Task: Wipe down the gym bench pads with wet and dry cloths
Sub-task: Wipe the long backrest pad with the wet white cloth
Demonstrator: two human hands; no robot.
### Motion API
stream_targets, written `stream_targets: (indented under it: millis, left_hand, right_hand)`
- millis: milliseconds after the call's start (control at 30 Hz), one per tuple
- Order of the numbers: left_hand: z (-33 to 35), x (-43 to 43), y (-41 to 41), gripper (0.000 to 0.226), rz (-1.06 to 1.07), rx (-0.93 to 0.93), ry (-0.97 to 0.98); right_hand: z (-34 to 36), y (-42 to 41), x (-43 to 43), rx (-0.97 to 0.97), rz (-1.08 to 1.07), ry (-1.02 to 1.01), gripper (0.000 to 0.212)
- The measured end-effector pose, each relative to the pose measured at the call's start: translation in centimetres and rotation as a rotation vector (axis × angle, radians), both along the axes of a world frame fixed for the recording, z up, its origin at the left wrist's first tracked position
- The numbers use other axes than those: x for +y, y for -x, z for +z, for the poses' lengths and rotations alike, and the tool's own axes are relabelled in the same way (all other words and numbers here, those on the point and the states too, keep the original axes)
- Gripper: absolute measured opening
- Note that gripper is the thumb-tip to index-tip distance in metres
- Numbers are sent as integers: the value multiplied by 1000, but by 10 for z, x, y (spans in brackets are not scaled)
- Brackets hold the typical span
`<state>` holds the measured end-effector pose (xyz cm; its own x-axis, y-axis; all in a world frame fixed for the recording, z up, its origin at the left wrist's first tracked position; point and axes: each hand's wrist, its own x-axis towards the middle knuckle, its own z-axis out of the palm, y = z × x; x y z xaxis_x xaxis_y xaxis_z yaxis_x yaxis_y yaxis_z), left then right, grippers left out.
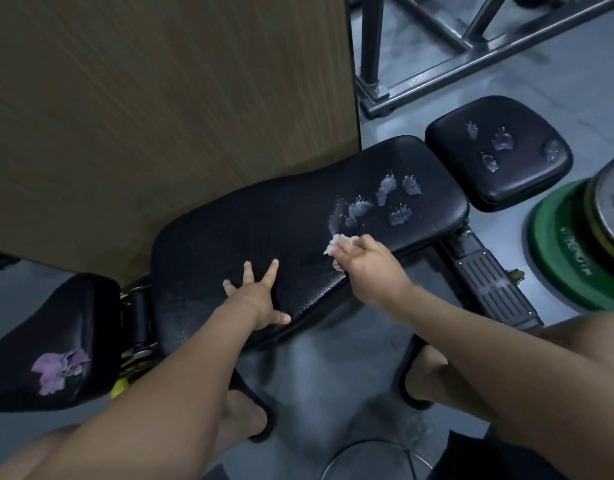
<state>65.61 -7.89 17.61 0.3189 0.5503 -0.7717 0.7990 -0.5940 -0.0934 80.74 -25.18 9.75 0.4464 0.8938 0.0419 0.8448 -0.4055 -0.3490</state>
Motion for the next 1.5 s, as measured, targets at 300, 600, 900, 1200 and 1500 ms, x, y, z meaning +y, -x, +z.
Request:
stream_targets:
  millis: [300,600,900,1200,1500]
  left_hand:
    - [-8,12,-35,116,15,4,33]
    - [-20,18,-29,120,104,-103,54]
    - [-25,19,-27,123,126,-104,18]
    - [-24,21,-27,124,136,-99,15]
    - [-15,17,-27,123,131,-118,52]
  right_hand:
    - [28,-76,12,-12,-70,44,43]
    - [-20,-1,45,-69,277,-80,45]
    - [-3,-71,52,-44,-129,-50,54]
    - [-4,-76,55,-38,-3,-128,58]
    - [7,-30,72,94,252,-100,56]
